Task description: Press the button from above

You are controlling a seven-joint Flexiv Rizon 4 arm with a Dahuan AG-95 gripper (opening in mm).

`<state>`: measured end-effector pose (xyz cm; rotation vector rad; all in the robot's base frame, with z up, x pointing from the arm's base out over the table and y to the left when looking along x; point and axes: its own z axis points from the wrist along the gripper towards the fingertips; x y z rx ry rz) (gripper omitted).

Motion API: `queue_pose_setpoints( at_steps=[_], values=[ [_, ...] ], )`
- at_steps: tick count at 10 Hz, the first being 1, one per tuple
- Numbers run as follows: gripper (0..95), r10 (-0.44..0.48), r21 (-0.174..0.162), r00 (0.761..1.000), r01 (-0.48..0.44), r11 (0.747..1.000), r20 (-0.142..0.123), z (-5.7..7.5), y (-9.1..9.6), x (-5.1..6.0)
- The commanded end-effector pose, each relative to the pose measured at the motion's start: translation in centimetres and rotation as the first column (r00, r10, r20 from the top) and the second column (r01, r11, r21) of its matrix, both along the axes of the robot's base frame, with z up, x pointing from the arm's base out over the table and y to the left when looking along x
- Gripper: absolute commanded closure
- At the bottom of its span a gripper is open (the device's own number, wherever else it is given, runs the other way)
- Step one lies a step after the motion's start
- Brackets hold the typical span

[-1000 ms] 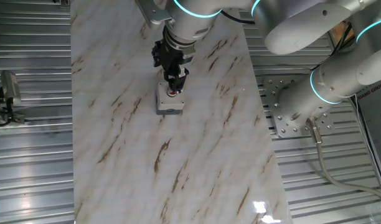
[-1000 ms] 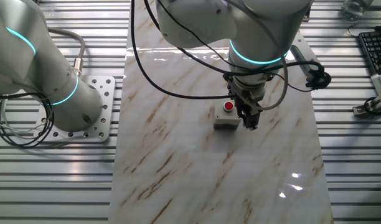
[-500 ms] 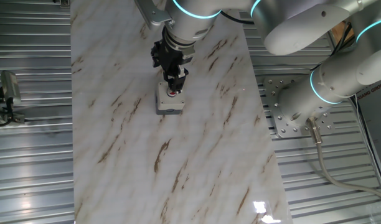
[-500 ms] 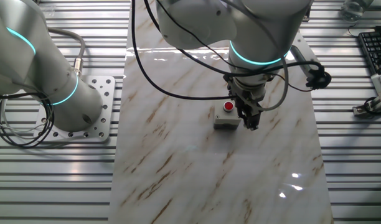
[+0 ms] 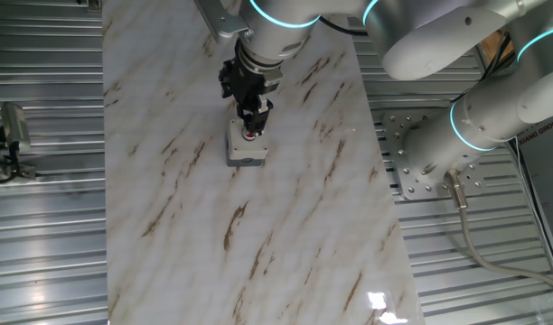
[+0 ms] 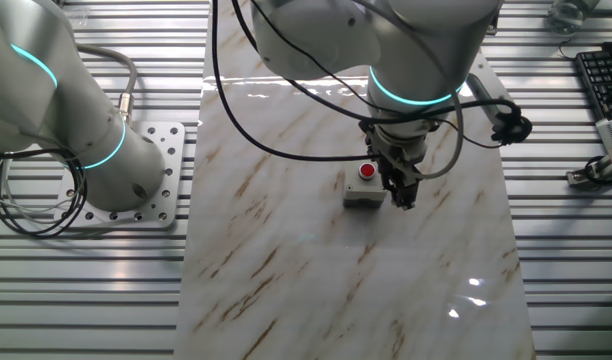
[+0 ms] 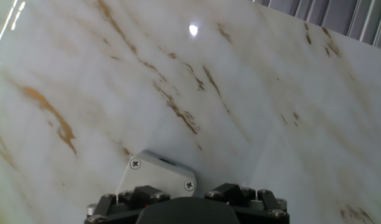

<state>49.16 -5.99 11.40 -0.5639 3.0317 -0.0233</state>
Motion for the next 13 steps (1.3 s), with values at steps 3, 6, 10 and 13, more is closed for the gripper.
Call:
queue_pose_setpoints(
  at_steps=[3,6,10,13],
  values=[
    [19.0,0.007,0.001,1.000,-0.007,1.000,0.002,-0.04,-0.03,-0.03],
    [19.0,0.024,0.002,1.000,-0.024,1.000,0.008,-0.31,-0.11,-0.16],
    [19.0,0.078,0.001,0.997,-0.078,0.997,0.012,-0.42,-0.04,-0.19],
    [19.0,0.098,0.000,0.995,-0.098,0.995,0.011,-0.42,-0.03,-0.18]
  ],
)
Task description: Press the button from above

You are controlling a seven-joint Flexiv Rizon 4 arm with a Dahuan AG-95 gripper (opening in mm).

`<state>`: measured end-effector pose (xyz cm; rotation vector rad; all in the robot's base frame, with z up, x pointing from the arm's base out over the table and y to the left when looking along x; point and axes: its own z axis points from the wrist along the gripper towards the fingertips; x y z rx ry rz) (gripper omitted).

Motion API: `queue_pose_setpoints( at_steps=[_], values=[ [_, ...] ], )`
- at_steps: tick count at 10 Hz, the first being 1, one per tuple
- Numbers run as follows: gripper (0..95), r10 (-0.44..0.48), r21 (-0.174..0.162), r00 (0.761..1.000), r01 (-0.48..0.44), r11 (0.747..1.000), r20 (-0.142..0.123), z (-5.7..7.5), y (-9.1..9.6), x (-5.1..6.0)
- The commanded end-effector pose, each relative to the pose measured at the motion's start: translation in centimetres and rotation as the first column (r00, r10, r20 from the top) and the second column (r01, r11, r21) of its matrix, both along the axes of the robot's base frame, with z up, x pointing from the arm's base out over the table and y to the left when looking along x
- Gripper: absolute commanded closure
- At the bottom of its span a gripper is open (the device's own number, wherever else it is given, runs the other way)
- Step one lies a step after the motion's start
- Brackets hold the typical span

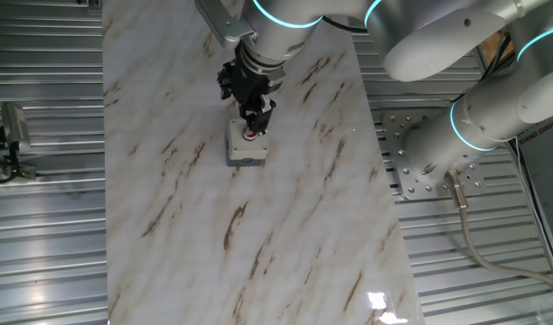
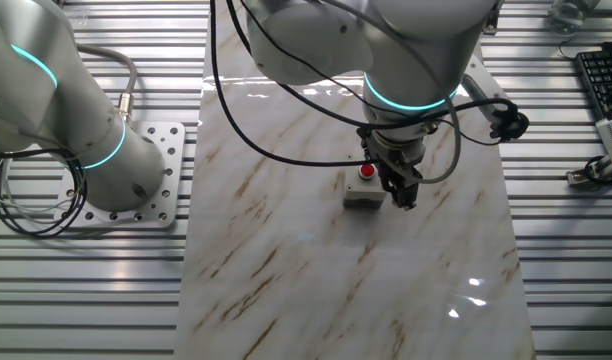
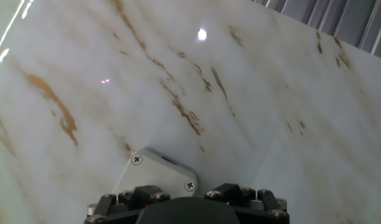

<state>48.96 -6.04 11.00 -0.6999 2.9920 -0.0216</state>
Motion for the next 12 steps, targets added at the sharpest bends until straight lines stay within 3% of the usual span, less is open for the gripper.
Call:
queue_pose_setpoints(
  at_steps=[1,12],
  values=[
    [19.0,0.009,0.000,1.000,-0.009,1.000,0.001,-0.02,0.01,0.02],
    [19.0,0.035,0.023,0.999,-0.034,0.999,-0.004,-0.32,0.34,0.40]
  ],
)
